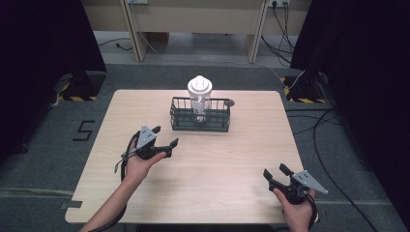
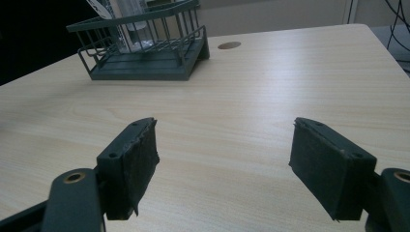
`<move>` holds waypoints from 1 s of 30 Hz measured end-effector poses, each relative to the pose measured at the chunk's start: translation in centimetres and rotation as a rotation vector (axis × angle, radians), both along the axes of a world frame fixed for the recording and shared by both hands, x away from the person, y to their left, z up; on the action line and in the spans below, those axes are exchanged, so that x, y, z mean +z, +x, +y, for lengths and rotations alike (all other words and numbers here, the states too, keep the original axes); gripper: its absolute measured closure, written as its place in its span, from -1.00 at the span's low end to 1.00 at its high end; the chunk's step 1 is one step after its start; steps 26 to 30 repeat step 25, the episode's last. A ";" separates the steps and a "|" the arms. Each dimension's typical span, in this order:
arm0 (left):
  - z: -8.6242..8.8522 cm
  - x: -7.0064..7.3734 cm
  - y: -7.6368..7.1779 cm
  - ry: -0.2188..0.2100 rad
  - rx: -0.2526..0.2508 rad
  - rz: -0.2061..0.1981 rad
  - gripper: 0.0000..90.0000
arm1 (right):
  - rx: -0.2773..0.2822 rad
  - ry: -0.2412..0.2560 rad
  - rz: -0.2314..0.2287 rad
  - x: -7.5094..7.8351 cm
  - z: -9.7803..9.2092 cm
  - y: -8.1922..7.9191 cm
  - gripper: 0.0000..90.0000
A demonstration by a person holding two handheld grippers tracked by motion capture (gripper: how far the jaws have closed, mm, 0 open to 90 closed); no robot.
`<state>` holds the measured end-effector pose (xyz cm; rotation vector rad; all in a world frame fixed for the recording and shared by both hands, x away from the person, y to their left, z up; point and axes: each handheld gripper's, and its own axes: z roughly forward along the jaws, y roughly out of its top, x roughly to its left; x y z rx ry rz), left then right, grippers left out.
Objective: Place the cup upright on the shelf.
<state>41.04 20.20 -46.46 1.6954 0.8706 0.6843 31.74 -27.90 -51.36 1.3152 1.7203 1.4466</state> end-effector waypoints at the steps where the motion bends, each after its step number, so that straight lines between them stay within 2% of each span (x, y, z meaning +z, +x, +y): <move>1: 0.2 -0.2 -0.3 0.000 0.002 0.002 -0.68 | 0.000 0.000 0.000 0.0 0.0 0.0 -0.43; 10: 3.0 -1.8 -2.6 -0.002 0.031 0.017 -0.68 | -0.005 -0.009 -0.002 0.0 0.1 0.0 -0.43; 15: 4.2 -3.1 -4.2 -0.016 0.054 0.021 -0.68 | -0.007 -0.005 0.001 0.0 0.1 0.0 -0.43; 17: 4.3 -3.5 -4.6 -0.021 0.055 0.028 -0.68 | -0.006 -0.005 0.003 0.0 0.1 0.0 -0.43; 21: 4.4 -3.7 -5.2 -0.059 0.044 0.030 -0.68 | -0.001 -0.018 -0.003 0.0 0.1 0.0 -0.43; 30: 4.2 -3.8 -5.3 -0.060 0.041 0.022 -0.67 | 0.007 -0.022 0.000 0.0 0.2 0.0 -0.43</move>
